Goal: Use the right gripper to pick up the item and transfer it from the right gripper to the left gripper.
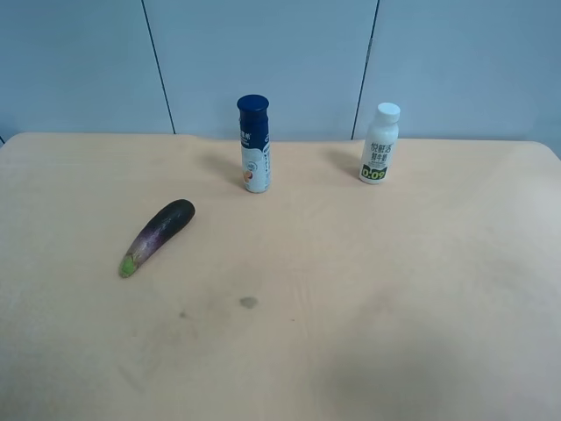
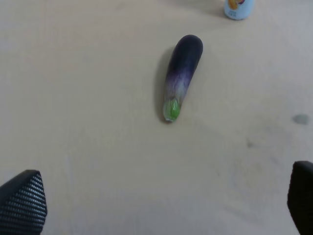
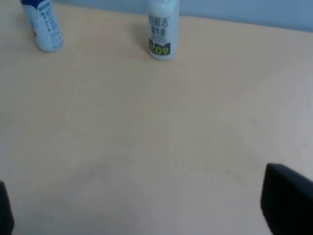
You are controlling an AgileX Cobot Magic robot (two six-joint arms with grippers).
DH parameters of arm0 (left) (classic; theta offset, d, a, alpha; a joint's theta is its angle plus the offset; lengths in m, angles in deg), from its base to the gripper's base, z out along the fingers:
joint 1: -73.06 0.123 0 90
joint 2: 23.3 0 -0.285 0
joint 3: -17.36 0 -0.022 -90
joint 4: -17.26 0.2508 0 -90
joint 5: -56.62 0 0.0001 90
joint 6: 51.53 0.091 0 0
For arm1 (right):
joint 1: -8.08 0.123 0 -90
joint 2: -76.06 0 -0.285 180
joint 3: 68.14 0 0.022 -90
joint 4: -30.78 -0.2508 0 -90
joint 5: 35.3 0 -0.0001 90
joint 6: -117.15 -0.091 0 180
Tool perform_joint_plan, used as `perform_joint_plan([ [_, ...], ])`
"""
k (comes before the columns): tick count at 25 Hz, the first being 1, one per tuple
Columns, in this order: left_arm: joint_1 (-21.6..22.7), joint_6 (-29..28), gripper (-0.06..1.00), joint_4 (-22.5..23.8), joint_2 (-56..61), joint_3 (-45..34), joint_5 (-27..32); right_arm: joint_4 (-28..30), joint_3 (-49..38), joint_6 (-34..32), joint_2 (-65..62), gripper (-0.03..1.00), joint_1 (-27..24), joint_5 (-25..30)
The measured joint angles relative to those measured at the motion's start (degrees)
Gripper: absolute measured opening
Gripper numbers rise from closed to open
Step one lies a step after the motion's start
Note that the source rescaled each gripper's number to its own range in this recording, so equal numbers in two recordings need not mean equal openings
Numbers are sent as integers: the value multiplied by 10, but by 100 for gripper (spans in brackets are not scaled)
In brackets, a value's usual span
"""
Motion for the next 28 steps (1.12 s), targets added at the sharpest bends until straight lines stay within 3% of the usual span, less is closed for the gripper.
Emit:
perform_joint_plan([
  [11,4,0,100,0,0,0,-6,0,0,0,0,100,0,0],
  [20,145,0,100,0,0,0,-9,0,0,0,0,100,-5,0],
  [28,157,0,100,0,0,0,-9,0,0,0,0,100,-53,0],
])
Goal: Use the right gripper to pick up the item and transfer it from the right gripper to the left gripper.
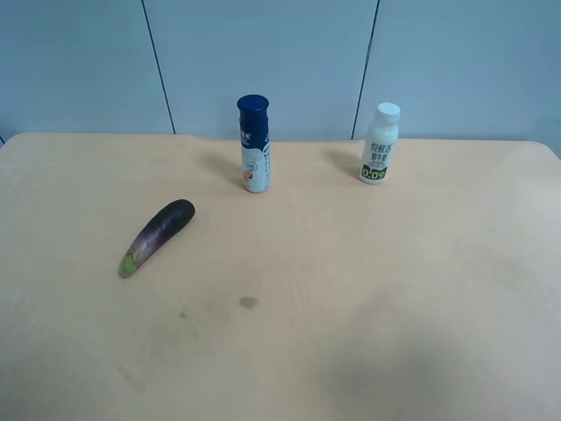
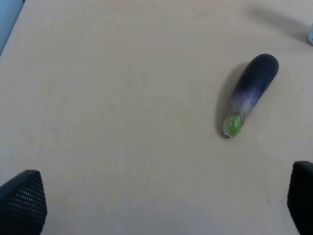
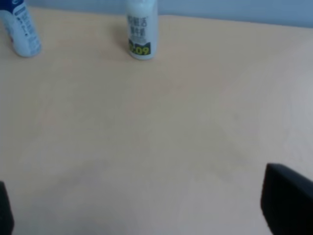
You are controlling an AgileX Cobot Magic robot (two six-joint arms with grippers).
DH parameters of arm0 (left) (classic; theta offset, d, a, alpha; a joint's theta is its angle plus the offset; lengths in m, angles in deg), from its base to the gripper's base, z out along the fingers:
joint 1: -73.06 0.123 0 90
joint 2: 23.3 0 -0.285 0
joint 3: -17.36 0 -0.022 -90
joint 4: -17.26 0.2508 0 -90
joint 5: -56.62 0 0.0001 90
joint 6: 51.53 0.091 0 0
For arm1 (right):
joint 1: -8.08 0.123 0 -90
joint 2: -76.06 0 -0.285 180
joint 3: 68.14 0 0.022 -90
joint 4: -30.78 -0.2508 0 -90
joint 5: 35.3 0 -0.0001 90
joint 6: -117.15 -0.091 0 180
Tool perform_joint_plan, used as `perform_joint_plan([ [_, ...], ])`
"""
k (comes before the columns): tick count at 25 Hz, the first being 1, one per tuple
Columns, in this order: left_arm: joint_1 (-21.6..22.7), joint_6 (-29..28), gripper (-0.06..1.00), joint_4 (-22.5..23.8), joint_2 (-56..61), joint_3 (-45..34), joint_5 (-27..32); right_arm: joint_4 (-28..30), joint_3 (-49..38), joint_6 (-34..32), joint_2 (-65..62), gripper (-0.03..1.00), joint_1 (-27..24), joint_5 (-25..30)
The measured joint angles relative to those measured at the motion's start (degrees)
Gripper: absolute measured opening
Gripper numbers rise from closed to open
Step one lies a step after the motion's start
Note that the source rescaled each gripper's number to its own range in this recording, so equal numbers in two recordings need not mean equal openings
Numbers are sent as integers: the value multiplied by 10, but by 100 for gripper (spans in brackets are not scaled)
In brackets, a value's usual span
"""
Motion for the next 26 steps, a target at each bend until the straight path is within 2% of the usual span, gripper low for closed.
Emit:
perform_joint_plan([
  [5,0,0,100,0,0,0,0,0,0,0,0,100,-20,0],
  [26,0,0,100,0,0,0,0,0,0,0,0,100,-21,0],
])
